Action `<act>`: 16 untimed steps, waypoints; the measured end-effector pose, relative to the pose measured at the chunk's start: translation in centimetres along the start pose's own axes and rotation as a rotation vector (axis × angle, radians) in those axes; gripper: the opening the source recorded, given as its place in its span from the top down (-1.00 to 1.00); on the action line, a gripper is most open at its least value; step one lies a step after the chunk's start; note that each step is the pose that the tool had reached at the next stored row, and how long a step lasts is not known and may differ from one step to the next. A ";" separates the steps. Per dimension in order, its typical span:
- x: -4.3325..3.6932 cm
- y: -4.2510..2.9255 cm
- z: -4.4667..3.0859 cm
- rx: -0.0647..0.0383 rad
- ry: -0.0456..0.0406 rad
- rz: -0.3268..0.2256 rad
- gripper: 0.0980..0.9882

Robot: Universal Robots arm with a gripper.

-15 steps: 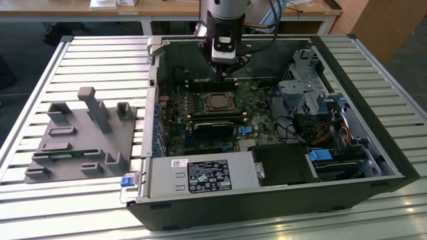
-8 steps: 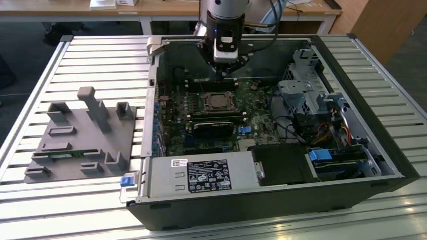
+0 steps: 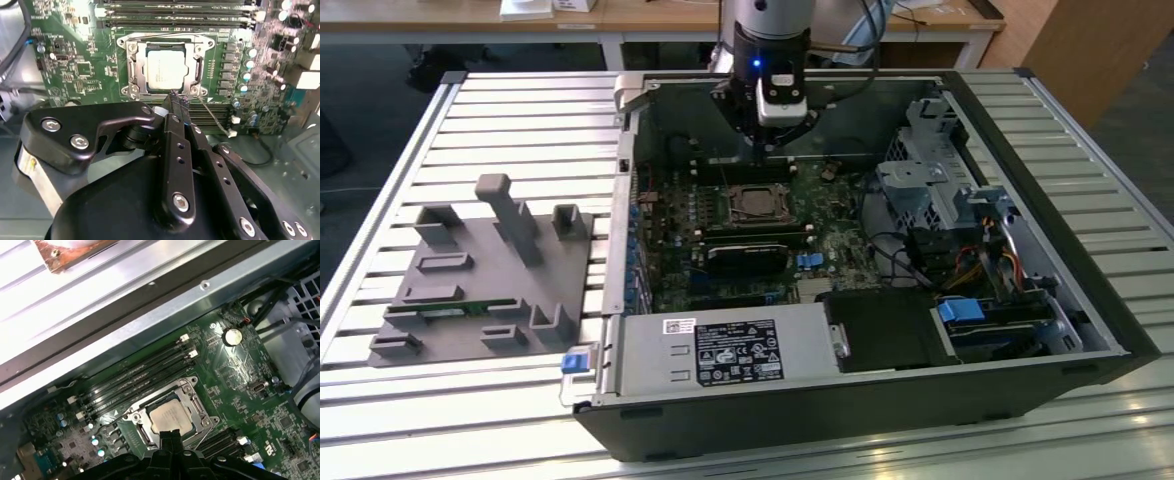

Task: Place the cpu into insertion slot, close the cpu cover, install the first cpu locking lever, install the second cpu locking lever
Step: 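Install the first cpu locking lever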

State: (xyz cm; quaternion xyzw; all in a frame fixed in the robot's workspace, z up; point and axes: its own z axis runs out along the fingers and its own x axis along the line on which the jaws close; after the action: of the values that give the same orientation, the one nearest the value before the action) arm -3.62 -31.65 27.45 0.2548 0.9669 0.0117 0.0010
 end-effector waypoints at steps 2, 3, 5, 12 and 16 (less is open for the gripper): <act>0.00 0.00 0.00 0.000 0.0005 -0.029 0.98; 0.00 0.00 0.00 0.000 0.0008 -0.043 0.98; 0.00 0.00 0.00 0.000 0.0015 -0.070 0.98; 0.00 0.00 0.00 0.001 0.0038 -0.172 0.98; 0.00 0.00 0.01 0.001 0.0054 -0.240 0.98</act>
State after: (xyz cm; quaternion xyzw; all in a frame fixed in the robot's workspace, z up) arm -3.62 -31.65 27.44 0.1372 0.9905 0.0118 -0.0004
